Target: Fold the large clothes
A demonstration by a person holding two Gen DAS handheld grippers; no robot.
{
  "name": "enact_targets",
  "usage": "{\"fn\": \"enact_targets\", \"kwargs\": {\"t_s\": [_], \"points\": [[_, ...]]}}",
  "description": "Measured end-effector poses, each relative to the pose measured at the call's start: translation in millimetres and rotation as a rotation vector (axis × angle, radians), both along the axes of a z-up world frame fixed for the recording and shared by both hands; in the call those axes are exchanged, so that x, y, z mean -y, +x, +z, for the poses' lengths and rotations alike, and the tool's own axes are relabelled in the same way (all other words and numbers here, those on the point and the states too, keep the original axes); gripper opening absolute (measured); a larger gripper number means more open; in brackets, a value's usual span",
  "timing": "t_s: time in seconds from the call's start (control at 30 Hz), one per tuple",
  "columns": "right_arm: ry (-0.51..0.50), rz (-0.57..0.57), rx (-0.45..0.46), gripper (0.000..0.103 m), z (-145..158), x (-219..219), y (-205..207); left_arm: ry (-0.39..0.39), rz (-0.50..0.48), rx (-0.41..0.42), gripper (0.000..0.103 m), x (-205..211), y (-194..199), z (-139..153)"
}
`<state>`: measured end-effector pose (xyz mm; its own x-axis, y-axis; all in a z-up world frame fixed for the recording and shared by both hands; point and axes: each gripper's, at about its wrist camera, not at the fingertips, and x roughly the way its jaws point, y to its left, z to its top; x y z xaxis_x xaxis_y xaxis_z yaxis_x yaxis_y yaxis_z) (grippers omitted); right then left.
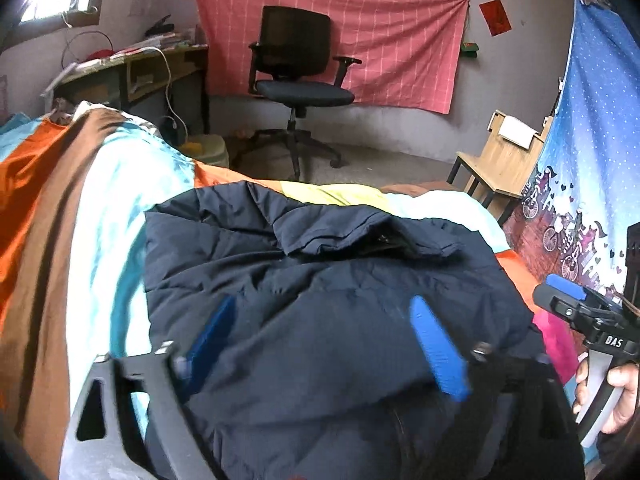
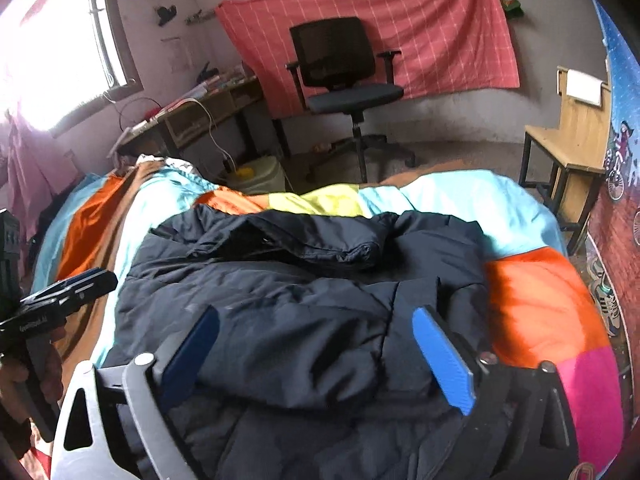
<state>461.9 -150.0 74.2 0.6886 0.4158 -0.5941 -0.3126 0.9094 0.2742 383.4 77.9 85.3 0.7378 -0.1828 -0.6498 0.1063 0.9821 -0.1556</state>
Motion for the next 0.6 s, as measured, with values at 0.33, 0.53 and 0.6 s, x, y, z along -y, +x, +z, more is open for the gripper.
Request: {"fn": "enact_targets", "kwargs": {"t_s": [0.33,0.53,0.6], "points": [[-0.010,0.011,0.073,0.103,25,-8,-64,0.005,0.018,0.096,0.099,2,-71,32],[-0.002,0.011,0.094,0.103,31,-8,-107,0.046,0.007,0.128,0.099,8,-112,35],[0.005,0.021,0.098,0.103,32,-8,-120,0.078,-0.001,0.138,0.099,12,-126,33]]}}
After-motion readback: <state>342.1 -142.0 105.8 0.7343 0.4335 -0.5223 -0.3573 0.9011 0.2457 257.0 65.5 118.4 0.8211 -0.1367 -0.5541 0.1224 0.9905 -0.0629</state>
